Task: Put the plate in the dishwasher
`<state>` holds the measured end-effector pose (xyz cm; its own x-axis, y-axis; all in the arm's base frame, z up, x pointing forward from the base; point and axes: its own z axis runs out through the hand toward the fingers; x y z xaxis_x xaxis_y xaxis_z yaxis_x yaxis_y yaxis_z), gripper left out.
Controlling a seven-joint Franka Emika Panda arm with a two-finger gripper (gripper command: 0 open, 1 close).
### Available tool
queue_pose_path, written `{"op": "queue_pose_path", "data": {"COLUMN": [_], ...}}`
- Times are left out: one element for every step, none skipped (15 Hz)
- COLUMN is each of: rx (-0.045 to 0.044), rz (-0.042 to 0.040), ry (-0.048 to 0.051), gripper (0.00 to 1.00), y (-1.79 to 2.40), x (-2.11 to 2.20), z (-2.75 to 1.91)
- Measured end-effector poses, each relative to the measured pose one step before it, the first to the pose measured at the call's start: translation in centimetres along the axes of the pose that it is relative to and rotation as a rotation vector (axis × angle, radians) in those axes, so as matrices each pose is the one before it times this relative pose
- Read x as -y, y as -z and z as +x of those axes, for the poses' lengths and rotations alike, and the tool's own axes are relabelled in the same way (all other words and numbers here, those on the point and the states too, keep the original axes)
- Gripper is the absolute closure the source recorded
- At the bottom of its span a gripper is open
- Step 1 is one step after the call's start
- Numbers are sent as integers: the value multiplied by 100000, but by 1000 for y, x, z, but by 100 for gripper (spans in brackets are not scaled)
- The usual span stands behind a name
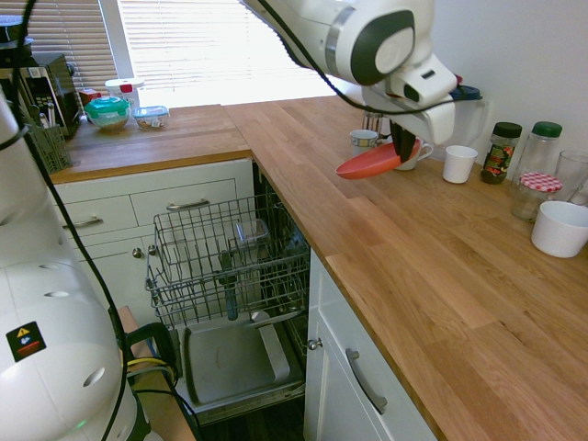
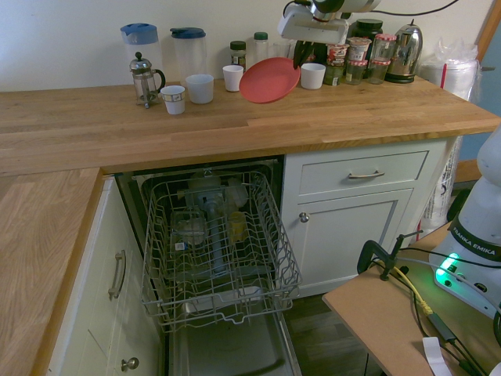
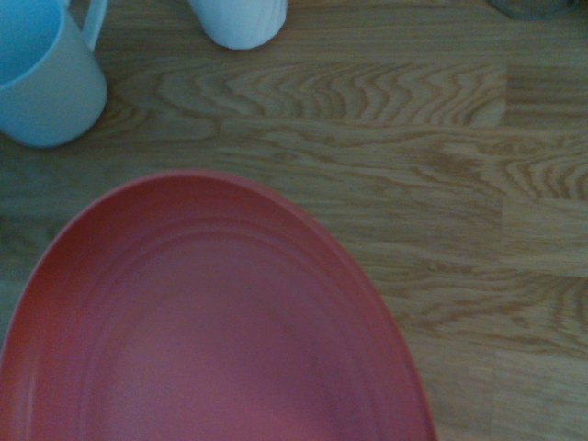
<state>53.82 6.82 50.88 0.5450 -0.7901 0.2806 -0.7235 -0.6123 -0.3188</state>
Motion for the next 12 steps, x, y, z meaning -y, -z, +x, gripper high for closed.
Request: {"op": "queue_pose_path", "data": {"rx": [-4768, -4339, -4284, -4471, -4805, -5283, -4488, -3212, -2261, -1314, -877, 152], "rz": [-2805, -2417, -2622, -2962, -3238, -3673, -3618, -2888, -2436, -1569, -883, -695], "ry": [5459, 5670, 6045, 5425, 4922, 3689, 2499, 2322, 2189, 2260, 2293, 1841], "gripper": [100, 100, 100, 100, 100, 100, 100, 100, 100, 100, 100, 100], "y": [1693, 1431, 953, 691, 354, 265, 163, 90, -51, -15, -67, -82], "x": [1187, 1389, 1478, 1328, 1330, 1233, 1168, 1192, 1071, 1090, 943, 673], "z": [-2714, -2963, -2797, -2195, -1682, -1215, -928, -886, -921, -933, -1036, -1024]}}
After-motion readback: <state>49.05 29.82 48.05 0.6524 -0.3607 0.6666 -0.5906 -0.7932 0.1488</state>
